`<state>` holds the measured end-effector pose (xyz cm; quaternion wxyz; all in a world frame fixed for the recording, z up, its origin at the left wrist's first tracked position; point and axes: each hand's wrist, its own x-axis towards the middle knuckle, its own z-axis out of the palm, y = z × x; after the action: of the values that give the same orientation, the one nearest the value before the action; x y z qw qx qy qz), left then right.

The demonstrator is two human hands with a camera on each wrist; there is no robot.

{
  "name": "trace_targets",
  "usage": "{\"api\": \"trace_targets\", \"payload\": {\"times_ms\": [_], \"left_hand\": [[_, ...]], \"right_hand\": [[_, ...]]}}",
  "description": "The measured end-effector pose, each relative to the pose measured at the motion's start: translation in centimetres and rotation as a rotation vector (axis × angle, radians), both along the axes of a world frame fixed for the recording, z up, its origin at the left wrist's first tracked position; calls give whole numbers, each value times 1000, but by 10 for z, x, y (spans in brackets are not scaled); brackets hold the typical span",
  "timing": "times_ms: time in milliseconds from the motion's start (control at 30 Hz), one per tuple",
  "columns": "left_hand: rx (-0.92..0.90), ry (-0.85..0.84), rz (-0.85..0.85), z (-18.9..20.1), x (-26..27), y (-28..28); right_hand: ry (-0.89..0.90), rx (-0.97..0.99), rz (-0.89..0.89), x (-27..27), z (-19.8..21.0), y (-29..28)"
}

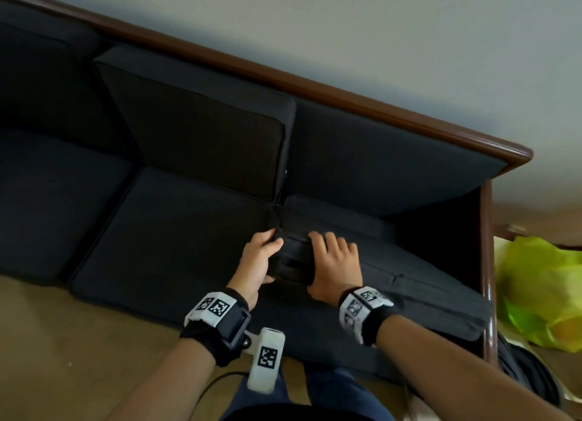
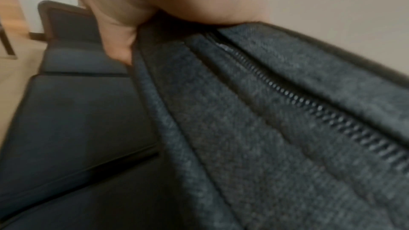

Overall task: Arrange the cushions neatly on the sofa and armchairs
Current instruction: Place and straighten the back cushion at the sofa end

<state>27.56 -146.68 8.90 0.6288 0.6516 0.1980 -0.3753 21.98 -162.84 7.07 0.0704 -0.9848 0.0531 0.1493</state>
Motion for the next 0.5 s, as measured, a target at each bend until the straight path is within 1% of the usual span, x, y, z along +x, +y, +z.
{"api": "trace_targets", "payload": {"times_ms": [100, 167, 200, 267, 300, 333, 367, 433, 500], "left_hand": [[-81, -117, -153, 26, 18, 7], [-80, -274, -316, 39, 31, 13], [-35, -369, -445, 44, 38, 14], [157, -568, -748, 51, 56, 11], [269, -651, -868, 55, 63, 8], [359, -732, -935, 60, 69, 5], [398, -826, -941, 68, 73, 2], [390, -1064, -824, 86, 77, -3], [432, -1297, -711, 99, 74, -12]], "right_hand": [[-12, 59, 26, 21, 43, -41], [-43, 156, 37, 29, 76, -66], [-65, 209, 32, 29, 92, -78], [-135, 306, 5, 22, 123, -99], [-195, 365, -6, 14, 137, -108], [-265, 430, -7, 6, 148, -117], [-341, 502, -7, -5, 157, -126], [-469, 637, -32, -25, 166, -146], [-507, 733, -81, -41, 162, -166]]}}
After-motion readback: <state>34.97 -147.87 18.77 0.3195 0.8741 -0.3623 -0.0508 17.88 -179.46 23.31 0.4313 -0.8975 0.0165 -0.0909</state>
